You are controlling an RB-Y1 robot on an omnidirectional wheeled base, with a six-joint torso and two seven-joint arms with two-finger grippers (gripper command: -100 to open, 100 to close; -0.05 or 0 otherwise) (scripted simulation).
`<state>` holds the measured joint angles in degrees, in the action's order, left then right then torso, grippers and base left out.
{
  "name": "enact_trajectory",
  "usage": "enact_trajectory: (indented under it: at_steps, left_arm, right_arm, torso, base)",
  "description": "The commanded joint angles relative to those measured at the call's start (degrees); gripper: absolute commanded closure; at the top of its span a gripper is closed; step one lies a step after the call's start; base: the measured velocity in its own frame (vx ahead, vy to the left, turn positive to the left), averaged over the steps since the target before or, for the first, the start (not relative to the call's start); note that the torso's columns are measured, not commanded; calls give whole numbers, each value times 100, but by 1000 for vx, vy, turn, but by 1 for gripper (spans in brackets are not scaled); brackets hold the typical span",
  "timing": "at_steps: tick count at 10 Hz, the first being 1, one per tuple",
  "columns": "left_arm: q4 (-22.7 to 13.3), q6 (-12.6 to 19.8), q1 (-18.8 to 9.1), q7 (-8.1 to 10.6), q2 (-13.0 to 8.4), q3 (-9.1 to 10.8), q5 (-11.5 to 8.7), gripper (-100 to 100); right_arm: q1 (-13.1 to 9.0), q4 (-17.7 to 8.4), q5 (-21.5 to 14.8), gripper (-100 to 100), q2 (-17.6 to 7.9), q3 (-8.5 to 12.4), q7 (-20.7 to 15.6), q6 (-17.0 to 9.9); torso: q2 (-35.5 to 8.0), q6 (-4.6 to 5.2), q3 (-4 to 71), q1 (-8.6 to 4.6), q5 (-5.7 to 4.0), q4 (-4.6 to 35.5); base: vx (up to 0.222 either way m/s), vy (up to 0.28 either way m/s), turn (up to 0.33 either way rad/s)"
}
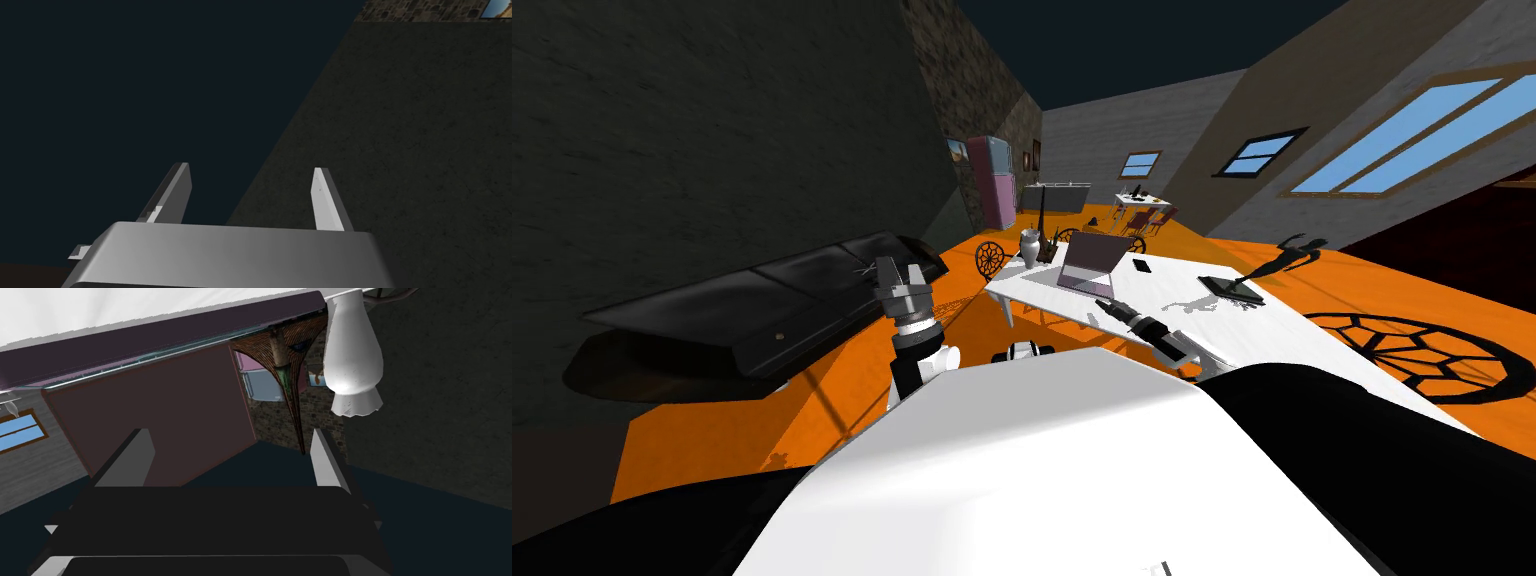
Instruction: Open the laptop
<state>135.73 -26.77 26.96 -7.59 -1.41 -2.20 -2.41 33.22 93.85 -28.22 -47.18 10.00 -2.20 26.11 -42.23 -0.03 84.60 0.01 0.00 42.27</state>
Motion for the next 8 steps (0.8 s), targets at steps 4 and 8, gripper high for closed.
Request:
enact_trajectory:
  at_steps: [4,8]
  left_arm:
    - [0,0,0,0,0,0,0,0]
    - [0,0,1,0,0,1,0,0]
  right_arm:
    - [95,-891,-425,-100,-893,129,-162,92]
    - [156,-1450,-764,-100,-1461,197,-285,107]
  torso:
    - [-10,0,-6,4,1,3]
    - [-3,6,-1,0,1,0]
  base:
    - [32,69,151]
    - [34,40,127]
